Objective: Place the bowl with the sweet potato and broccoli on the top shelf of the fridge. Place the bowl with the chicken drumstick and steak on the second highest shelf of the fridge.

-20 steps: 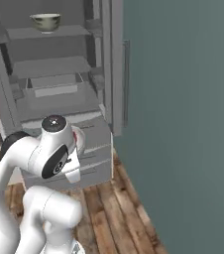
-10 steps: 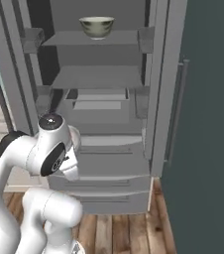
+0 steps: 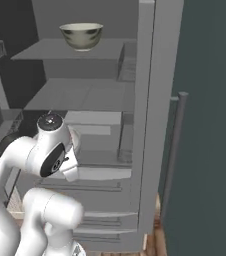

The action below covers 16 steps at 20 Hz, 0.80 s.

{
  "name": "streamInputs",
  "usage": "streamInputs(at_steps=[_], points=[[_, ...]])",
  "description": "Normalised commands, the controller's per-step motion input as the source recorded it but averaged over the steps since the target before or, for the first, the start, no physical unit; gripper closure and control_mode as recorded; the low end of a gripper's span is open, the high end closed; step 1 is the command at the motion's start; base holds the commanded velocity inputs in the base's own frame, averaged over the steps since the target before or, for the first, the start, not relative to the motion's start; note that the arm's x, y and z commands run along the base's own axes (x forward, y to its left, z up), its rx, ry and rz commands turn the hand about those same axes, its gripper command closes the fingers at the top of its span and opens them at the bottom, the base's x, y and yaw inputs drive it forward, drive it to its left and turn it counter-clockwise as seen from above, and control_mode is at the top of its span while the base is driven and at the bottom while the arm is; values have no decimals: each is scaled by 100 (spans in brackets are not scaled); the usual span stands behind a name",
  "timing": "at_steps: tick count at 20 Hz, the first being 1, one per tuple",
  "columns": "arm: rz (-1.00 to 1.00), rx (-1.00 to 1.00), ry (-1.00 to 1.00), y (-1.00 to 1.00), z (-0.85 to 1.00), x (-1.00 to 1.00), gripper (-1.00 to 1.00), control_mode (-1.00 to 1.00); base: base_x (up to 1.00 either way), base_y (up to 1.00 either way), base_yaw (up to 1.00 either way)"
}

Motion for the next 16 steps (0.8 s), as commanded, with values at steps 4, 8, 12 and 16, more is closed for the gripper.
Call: streamInputs(at_steps=[4, 8, 12, 16], points=[[0, 0, 0, 0, 0, 0, 100, 100, 71, -1, 15], [0, 0, 0, 0, 0, 0, 100, 100, 57, 4, 4], [0, 1, 0, 0, 50, -13, 100, -100, 0, 0, 0], [0, 6, -8, 0, 73, -6, 100, -100, 0, 0, 0]])
